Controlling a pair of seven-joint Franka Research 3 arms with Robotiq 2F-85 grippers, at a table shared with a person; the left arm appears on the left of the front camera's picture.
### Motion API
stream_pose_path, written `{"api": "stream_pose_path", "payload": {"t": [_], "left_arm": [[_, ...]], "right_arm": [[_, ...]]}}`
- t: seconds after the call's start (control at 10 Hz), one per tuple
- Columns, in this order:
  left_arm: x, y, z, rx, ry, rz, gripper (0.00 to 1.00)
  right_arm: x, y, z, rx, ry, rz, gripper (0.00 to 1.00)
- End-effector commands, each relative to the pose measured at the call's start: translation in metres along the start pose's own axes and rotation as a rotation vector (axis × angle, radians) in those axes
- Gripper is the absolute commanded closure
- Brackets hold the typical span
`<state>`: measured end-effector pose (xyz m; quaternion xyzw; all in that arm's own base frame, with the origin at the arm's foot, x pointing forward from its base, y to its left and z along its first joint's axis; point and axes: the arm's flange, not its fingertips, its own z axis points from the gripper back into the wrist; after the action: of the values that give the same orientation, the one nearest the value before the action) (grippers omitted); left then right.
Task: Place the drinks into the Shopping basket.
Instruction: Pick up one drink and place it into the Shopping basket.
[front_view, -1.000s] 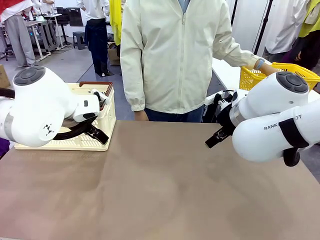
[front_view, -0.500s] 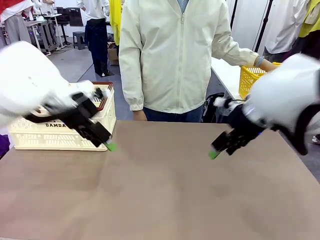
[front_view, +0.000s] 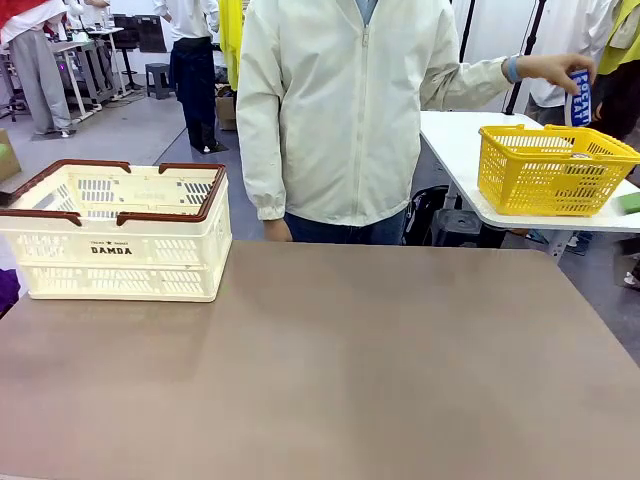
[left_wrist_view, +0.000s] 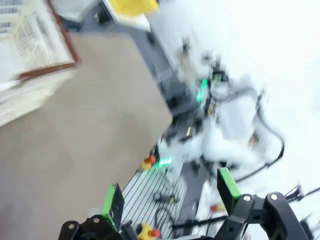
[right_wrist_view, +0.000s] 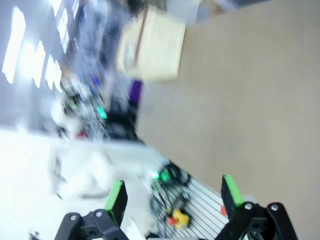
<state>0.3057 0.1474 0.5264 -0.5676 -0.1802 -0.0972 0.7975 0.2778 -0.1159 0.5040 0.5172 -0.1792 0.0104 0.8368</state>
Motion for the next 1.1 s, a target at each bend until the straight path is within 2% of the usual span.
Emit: {"api": "stream_pose_path", "payload": {"t": [0.0, 0.1, 0.2, 0.3, 0.4, 1.0], "left_arm": [[-0.021, 0.06, 0.038, -0.124, -0.451, 0.194, 0.0], [-0.04, 0.08, 0.057, -0.137, -0.538, 0.253, 0.0], [-0.055, 0.096, 0.07, -0.092, -0.599, 0.32, 0.0], [-0.059, 0.101, 0.064, 0.061, -0.6, 0.344, 0.0], [-0.066, 0.09, 0.094, -0.061, -0.463, 0.298, 0.0], [-0.066, 0.09, 0.094, -0.061, -0.463, 0.298, 0.0]], "right_arm": [[-0.031, -0.058, 0.025, 0.222, -0.508, -0.106, 0.0], [-0.045, -0.075, 0.039, 0.264, -0.65, -0.16, 0.0], [-0.057, -0.084, 0.046, 0.236, -0.791, -0.229, 0.0], [-0.022, -0.057, 0.079, 0.108, -0.309, -0.159, 0.0], [-0.022, -0.057, 0.079, 0.108, -0.309, -0.159, 0.0], [-0.022, -0.057, 0.079, 0.108, -0.309, -0.159, 0.0]]}}
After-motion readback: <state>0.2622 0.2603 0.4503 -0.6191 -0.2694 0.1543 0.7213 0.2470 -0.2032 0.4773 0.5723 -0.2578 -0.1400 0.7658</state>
